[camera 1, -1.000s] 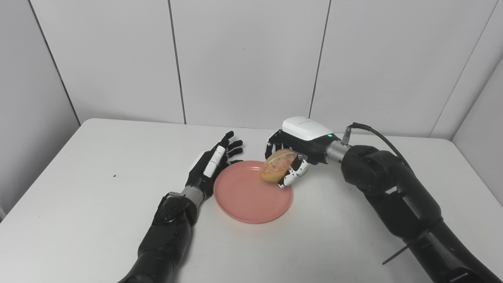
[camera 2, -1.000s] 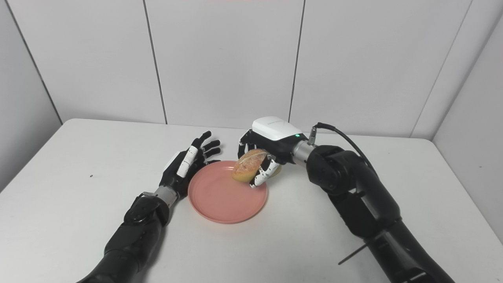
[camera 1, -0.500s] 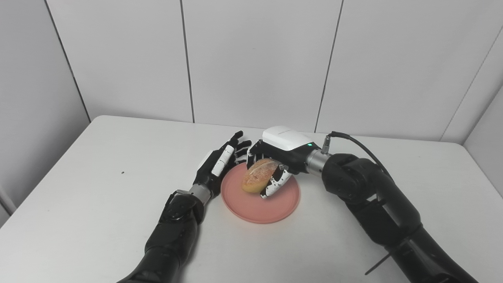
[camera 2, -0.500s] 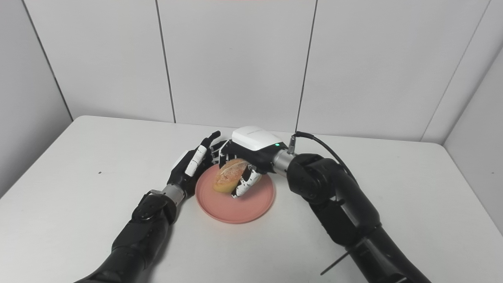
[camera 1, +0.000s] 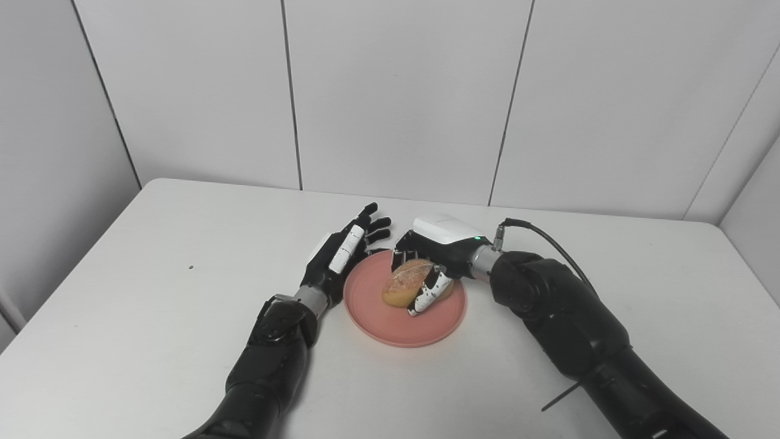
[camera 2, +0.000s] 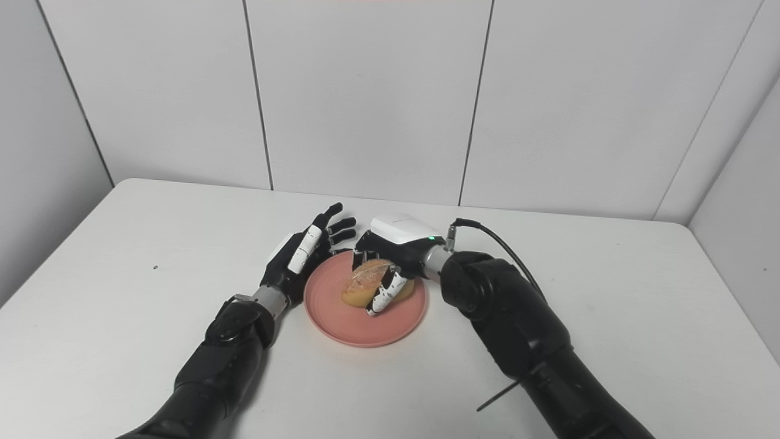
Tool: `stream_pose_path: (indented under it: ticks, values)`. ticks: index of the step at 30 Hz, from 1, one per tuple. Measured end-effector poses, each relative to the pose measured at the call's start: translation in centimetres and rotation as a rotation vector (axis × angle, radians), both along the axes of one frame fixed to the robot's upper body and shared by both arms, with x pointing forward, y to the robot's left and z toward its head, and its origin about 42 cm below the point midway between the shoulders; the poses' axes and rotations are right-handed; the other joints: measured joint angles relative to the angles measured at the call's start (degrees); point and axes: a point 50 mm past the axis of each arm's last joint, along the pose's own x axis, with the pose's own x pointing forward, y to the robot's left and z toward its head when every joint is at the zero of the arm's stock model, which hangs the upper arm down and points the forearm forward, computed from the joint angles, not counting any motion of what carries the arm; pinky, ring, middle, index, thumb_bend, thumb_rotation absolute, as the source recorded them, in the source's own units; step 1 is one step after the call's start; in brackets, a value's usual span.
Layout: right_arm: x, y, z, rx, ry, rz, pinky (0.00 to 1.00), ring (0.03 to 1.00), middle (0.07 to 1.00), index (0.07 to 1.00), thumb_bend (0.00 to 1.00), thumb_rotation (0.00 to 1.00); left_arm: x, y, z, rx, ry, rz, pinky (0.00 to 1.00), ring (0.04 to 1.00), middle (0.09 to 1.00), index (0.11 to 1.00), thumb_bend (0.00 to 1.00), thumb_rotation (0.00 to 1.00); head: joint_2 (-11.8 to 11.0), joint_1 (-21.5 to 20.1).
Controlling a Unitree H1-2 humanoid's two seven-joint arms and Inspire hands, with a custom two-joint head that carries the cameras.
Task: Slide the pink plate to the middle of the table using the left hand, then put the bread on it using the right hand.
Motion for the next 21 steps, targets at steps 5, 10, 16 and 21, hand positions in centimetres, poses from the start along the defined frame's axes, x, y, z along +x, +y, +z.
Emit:
stream_pose_path:
  ticks: [5,10,16,21]
  values:
    - [0.3,-0.3,-0.4,0.005,0.007,-0.012,0.34,0.41,0.475,0.49,0.53,0.0,0.0,0.0,0.0,0.0,0.0,0.0,0.74,0.898,0.888,0.951,0.95,0.81,0.1,0.1]
    - [0.4,-0.5,-0.9,0.028,0.014,-0.01,0.4,0.459,0.499,0.474,0.53,0.0,0.0,0.1,0.0,-0.003,0.001,0.002,0.73,0.898,0.888,0.947,0.95,0.8,0.2,-0.1]
    - [0.3,0.1,-1.0,0.04,0.01,-0.003,0.41,0.478,0.508,0.468,0.53,0.0,0.0,0.1,0.1,-0.006,0.001,0.004,0.74,0.895,0.892,0.944,0.95,0.81,0.3,-0.3]
    - [0.1,0.5,-1.2,0.044,0.015,0.004,0.44,0.498,0.514,0.467,0.53,0.0,-0.1,0.1,0.1,-0.008,0.001,0.005,0.73,0.89,0.886,0.94,0.94,0.81,0.4,-0.3]
